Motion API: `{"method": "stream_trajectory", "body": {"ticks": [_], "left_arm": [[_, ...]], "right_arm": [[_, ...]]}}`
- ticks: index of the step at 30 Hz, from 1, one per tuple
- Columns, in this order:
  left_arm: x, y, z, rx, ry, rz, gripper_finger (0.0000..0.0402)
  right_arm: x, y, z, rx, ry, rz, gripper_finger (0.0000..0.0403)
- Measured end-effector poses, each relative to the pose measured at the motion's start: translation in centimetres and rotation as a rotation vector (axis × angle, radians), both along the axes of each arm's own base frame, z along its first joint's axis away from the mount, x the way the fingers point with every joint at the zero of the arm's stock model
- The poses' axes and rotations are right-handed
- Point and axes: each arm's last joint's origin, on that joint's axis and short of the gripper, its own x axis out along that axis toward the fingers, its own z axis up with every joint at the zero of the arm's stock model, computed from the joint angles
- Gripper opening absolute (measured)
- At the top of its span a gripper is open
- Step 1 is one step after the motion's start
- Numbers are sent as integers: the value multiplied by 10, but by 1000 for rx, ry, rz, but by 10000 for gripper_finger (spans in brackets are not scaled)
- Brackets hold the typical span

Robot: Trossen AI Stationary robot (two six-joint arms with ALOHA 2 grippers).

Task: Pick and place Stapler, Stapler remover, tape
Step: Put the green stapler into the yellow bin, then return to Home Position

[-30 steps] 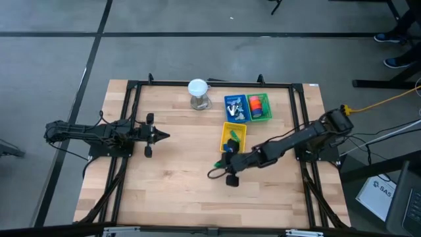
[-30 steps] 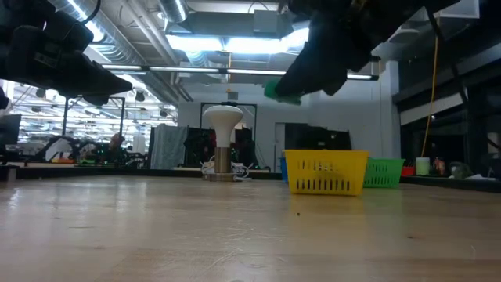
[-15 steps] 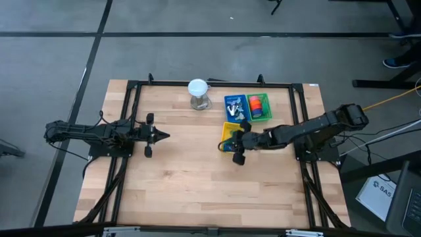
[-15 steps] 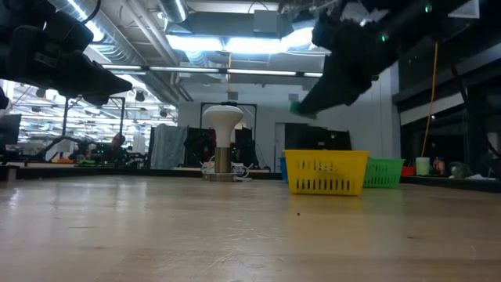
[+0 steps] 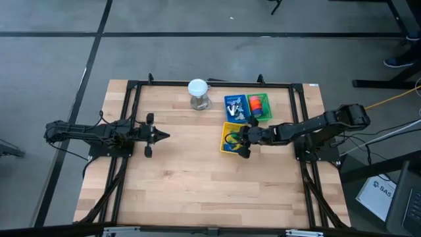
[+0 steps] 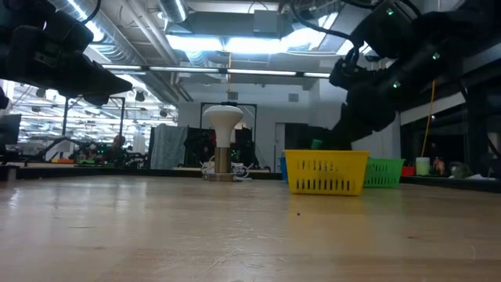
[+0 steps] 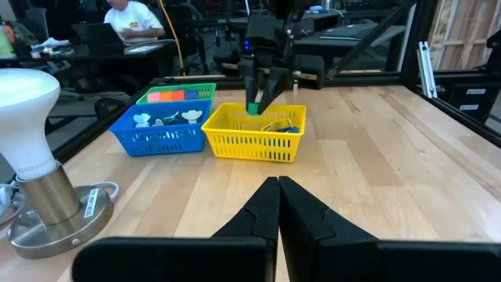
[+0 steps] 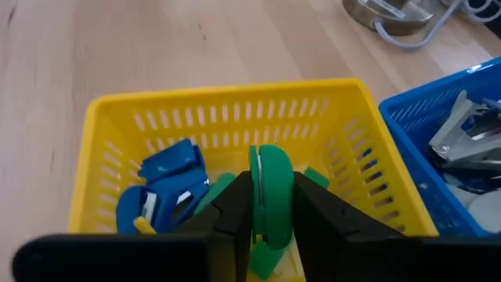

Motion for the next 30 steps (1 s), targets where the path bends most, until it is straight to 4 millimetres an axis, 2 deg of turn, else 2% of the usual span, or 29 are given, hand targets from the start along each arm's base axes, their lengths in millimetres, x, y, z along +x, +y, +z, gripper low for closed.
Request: {"method": "stream_trajectory", "body": {"ticks": [5, 17, 23, 28, 30], "left_arm": [[0, 0, 0, 0, 0, 0, 1], [0, 0, 0, 0, 0, 0, 1], [0, 0, 0, 0, 0, 0, 1], [0, 0, 0, 0, 0, 0, 1], [0, 0, 0, 0, 0, 0, 1]], "right_arm": [[1, -1, 1, -9, -11, 5, 108], [3, -4, 4, -31, -41, 12, 244], [4, -4, 5, -31, -56, 13, 264], [10, -4, 14, -24, -167, 11, 264], [7, -4, 21, -21, -220, 9, 264]]}}
